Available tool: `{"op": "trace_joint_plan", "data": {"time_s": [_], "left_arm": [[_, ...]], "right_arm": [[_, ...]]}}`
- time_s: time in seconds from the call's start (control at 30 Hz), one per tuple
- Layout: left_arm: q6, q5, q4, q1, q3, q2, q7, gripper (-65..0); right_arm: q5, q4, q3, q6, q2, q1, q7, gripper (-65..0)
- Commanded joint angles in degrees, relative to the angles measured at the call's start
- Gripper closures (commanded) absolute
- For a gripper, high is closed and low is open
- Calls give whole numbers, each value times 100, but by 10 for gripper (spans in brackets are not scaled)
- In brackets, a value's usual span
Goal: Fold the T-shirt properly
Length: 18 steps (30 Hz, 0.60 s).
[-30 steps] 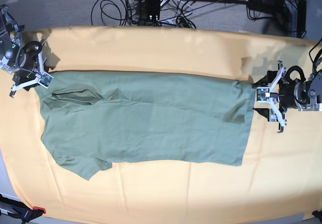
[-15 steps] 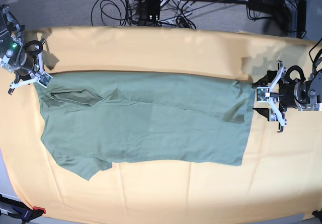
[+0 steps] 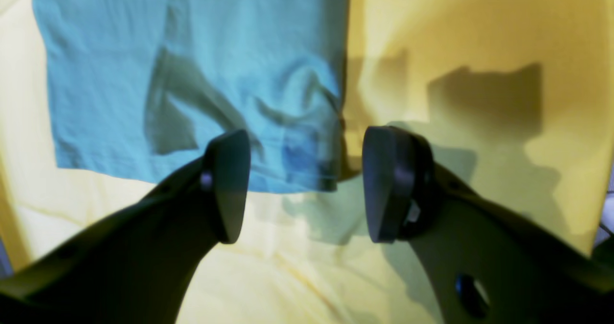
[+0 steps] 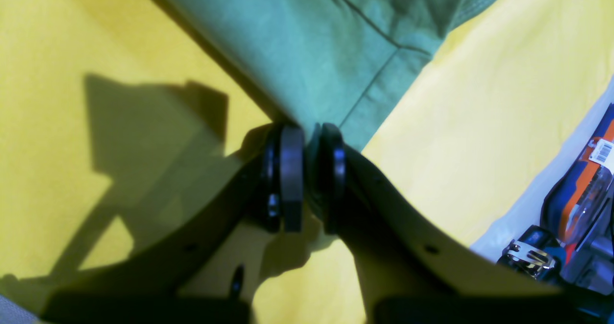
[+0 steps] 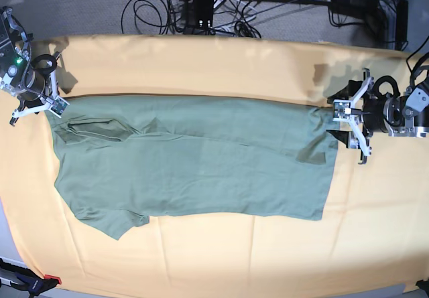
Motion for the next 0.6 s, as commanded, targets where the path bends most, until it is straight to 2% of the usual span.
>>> {"op": "trace_joint_plan", "data": {"time_s": [0.0, 0.13, 0.23, 0.57], "left_arm": [[38, -50, 31, -105, -85, -127, -63, -376], [38, -26, 26, -92, -79, -127, -61, -376], [38, 297, -33, -92, -79, -72, -63, -376], [38, 389, -503, -92, -74, 339, -103, -376]], "right_arm": [[-50, 44, 63, -59, 144, 63, -2, -102], [-48, 44, 63, -63, 144, 66, 4, -102], [-48, 44, 63, -63, 144, 66, 0, -102], [-48, 44, 63, -85, 144, 66, 0, -102]]}}
